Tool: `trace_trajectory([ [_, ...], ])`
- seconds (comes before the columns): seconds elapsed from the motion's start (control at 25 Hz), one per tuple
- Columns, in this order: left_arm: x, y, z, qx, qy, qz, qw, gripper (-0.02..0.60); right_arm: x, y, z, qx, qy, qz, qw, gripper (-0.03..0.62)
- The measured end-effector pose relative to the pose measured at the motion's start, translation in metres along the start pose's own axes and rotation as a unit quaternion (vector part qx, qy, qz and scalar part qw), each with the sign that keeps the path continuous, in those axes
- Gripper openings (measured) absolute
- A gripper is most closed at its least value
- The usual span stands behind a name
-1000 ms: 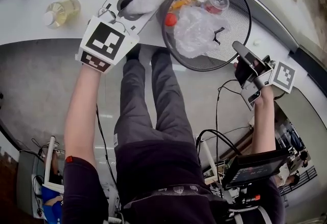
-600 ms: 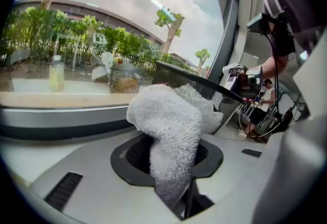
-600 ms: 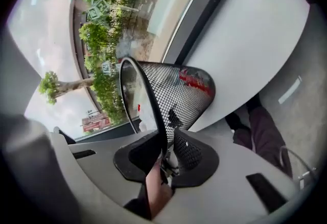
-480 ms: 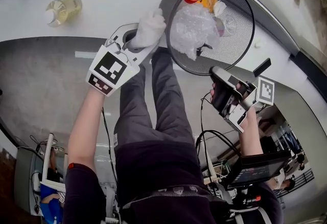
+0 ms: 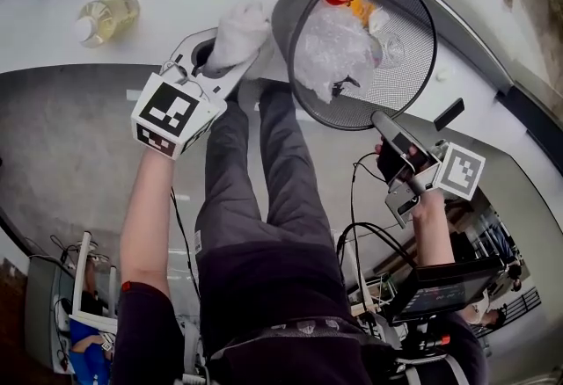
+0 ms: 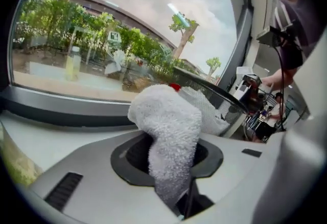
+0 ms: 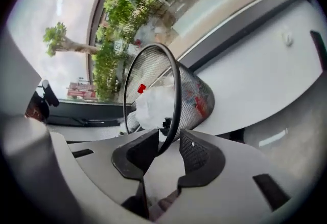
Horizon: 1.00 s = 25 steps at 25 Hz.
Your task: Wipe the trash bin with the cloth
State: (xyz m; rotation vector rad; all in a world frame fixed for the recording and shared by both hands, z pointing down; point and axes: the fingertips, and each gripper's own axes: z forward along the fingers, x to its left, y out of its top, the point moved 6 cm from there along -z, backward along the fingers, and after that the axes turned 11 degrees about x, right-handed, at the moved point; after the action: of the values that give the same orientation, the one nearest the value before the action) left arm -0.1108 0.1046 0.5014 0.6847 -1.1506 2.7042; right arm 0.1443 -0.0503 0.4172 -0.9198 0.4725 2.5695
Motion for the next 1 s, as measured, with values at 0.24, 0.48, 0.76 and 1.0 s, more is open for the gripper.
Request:
trace_trajectory([
  [0.24, 0.039, 0.074, -0.013, -0.071, 0.043, 0.027, 0.9962, 0.118, -0.003, 0.072, -0.045, -0.055, -0.092, -0.176, 0.979, 0.109],
  [0.48, 0.030, 0.088, 0.011, -0.043, -0.002, 0.052, 0.9977, 0.118, 0.009, 0.097, -0.026, -0.045, -0.102, -0.232, 0.966, 0.092],
  [0.76, -0.005, 0.047, 0.012, 0.025, -0.034, 0.090, 0.9950, 0.118, -0.007, 0.071, -0.031, -0.056, -0.048, -0.034, 0.997, 0.063],
  [1.0, -0.034, 0.001, 0.004, 0.070, -0.062, 0.095, 0.9911, 0.118, -0.013, 0.031, -0.019, -0.042, 0.009, 0.052, 0.998, 0.067],
])
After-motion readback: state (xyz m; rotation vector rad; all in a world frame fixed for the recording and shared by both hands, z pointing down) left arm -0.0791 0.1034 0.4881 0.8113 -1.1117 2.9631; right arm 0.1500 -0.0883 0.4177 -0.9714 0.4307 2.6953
